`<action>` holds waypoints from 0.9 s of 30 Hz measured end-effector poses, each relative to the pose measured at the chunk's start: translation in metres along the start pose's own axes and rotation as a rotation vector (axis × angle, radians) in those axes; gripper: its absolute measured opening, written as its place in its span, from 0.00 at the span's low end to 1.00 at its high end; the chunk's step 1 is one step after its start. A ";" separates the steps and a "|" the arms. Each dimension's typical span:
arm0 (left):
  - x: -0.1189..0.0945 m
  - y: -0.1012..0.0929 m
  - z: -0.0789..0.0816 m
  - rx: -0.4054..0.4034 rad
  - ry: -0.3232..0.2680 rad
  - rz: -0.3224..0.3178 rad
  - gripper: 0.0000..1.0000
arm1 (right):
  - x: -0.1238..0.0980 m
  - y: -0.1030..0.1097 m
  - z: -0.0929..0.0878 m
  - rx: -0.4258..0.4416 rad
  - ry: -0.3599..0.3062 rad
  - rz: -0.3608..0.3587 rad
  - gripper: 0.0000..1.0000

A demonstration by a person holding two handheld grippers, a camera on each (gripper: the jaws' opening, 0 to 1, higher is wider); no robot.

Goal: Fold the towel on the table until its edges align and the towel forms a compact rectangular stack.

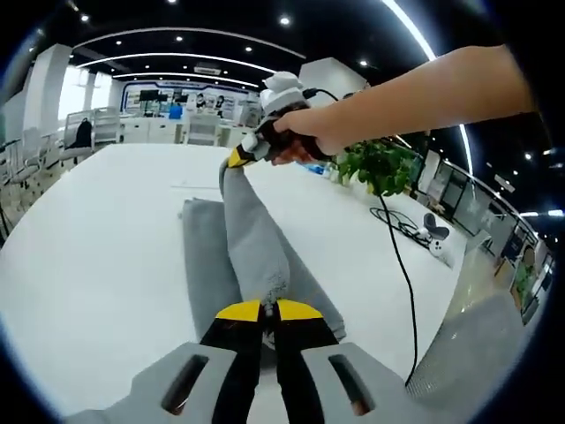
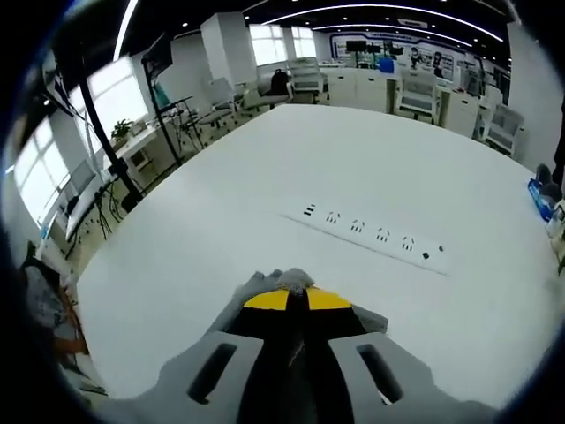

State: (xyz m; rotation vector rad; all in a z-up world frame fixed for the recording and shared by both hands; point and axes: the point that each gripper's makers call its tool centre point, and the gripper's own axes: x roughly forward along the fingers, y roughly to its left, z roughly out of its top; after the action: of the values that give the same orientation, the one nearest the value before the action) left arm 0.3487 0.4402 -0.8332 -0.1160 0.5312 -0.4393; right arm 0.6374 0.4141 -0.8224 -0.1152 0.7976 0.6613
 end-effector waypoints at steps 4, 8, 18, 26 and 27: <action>-0.001 0.004 -0.007 0.000 0.012 0.008 0.04 | 0.006 0.007 -0.002 -0.006 0.005 0.006 0.02; 0.000 0.010 -0.013 0.033 0.016 0.023 0.04 | 0.015 0.009 -0.006 -0.020 0.003 0.006 0.02; 0.004 0.021 -0.023 0.053 0.055 0.023 0.04 | 0.042 0.018 -0.009 0.000 -0.006 0.018 0.03; 0.005 0.030 -0.035 0.067 0.086 0.031 0.04 | 0.054 0.023 -0.002 0.034 -0.032 0.025 0.04; 0.005 0.031 -0.036 0.063 0.088 0.031 0.04 | 0.057 0.023 -0.002 0.028 -0.031 0.025 0.04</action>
State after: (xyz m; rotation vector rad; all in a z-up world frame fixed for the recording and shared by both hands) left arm 0.3457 0.4659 -0.8729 -0.0283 0.6042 -0.4316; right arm 0.6517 0.4604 -0.8605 -0.0693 0.7789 0.6737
